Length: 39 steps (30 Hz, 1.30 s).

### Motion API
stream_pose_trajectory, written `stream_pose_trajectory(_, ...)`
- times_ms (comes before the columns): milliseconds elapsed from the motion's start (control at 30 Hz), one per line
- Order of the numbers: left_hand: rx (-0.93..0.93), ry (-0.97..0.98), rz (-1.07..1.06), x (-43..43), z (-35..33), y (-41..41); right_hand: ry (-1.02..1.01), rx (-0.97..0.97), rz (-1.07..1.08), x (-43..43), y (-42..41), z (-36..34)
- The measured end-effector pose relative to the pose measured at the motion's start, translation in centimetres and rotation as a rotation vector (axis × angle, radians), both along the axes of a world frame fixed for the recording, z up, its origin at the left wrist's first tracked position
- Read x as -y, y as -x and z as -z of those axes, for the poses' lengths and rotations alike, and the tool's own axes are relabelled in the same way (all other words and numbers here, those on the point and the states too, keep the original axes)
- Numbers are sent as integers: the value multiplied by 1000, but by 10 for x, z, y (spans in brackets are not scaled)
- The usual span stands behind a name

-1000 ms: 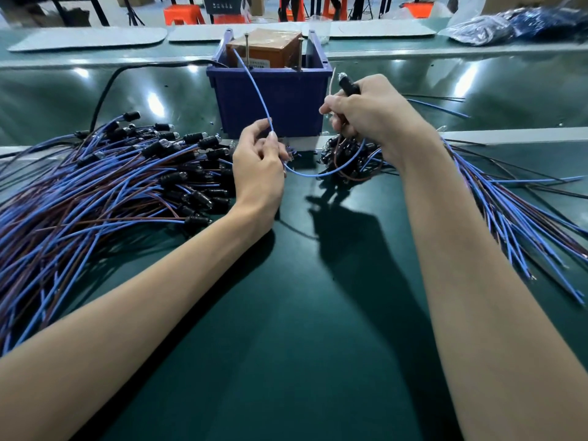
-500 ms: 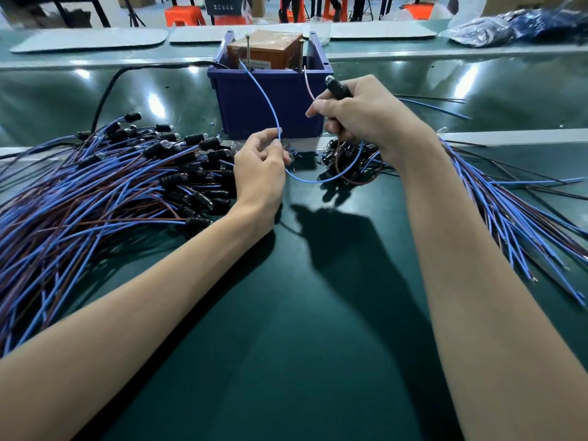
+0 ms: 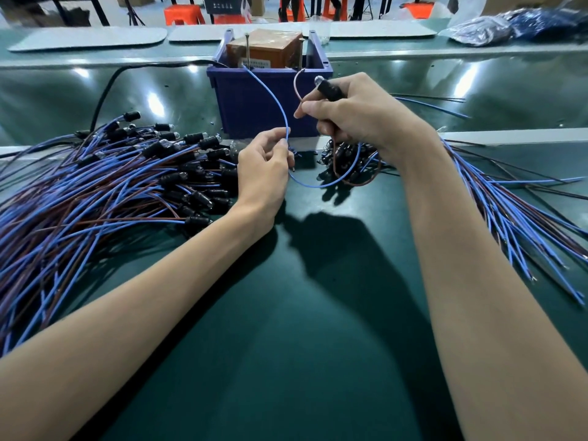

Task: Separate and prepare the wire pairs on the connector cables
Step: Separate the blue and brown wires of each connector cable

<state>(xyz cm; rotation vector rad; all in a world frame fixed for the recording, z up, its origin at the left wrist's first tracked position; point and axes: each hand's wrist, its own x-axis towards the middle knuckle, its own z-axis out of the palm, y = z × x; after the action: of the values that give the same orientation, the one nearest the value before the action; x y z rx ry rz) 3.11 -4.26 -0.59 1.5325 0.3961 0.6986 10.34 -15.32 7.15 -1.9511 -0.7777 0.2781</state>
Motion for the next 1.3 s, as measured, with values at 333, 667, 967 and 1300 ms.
stream_pose_trajectory(333, -8, -71, -4, -1, 1, -5, 20, 49, -22, 0, 2, 0)
stream_pose_trajectory(667, 48, 68, -2, 0, -1, -1, 102, 4, -85, 7, 4, -4)
stream_pose_trajectory(967, 85, 64, -22, 1, -3, 2, 322, 59, -70, 22, 7, -23)
stream_pose_trajectory(1300, 153, 187, 142, 5, -10, 12, 429, 167, 240, 48, -7, -33)
